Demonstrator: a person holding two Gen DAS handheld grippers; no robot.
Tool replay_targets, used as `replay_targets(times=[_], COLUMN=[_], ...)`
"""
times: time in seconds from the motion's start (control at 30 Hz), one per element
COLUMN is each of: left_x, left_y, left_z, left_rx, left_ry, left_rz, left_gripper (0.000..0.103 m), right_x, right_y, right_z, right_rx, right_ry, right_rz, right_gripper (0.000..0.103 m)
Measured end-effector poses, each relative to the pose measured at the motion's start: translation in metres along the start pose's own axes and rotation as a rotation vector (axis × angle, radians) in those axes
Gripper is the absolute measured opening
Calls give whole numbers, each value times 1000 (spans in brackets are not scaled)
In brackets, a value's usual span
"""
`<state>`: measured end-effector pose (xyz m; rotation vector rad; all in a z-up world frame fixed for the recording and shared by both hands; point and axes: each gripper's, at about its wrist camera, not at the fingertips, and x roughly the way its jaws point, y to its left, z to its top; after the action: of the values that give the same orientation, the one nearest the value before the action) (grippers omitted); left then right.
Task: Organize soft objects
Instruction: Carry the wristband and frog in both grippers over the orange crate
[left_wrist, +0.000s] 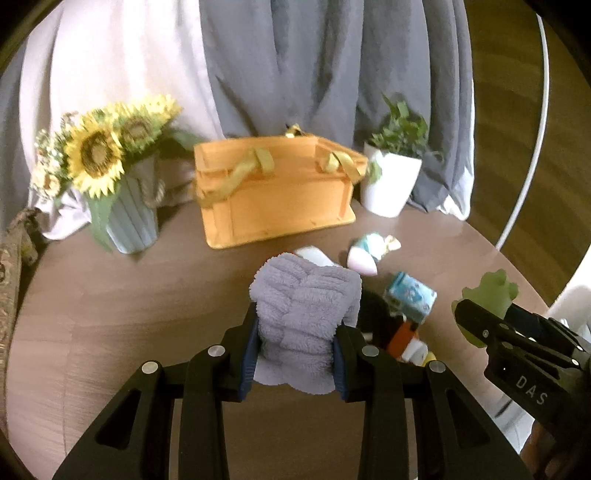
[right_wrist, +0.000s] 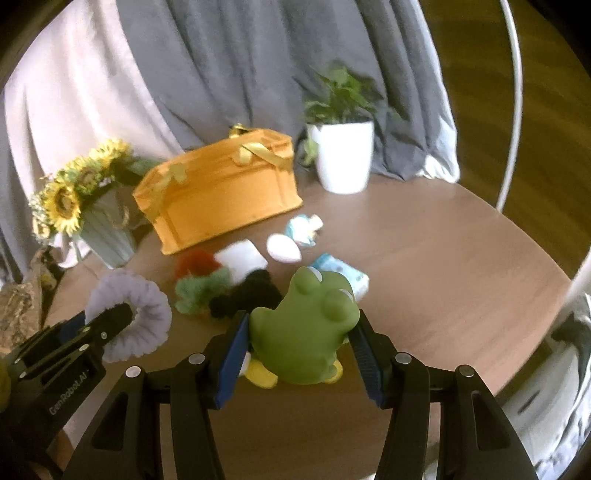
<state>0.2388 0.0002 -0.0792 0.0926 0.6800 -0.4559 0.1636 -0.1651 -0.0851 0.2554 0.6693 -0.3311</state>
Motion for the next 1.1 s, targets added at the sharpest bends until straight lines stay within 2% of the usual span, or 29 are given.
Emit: replay_targets(times=[0.3, 0.53, 0.77, 1.1], left_x=[-11, -10, -10, -2], left_y=[-16, -30, -43, -44], left_z=[25, 43, 65, 102], left_rx=[-90, -143, -135, -109], left_ry=[-86, -157, -229, -302], left_rz=[131, 197, 261, 308], left_gripper=[33, 33, 33, 33], right_x=[6, 15, 23, 36], right_y=[-2, -8, -12, -10], right_z=[44, 75, 100, 138], right_rx=[-127, -193, -225, -213], right_ry=[-52, -98, -146, -211], right_rz=[158, 258, 312, 359], right_gripper=[56, 56, 56, 56])
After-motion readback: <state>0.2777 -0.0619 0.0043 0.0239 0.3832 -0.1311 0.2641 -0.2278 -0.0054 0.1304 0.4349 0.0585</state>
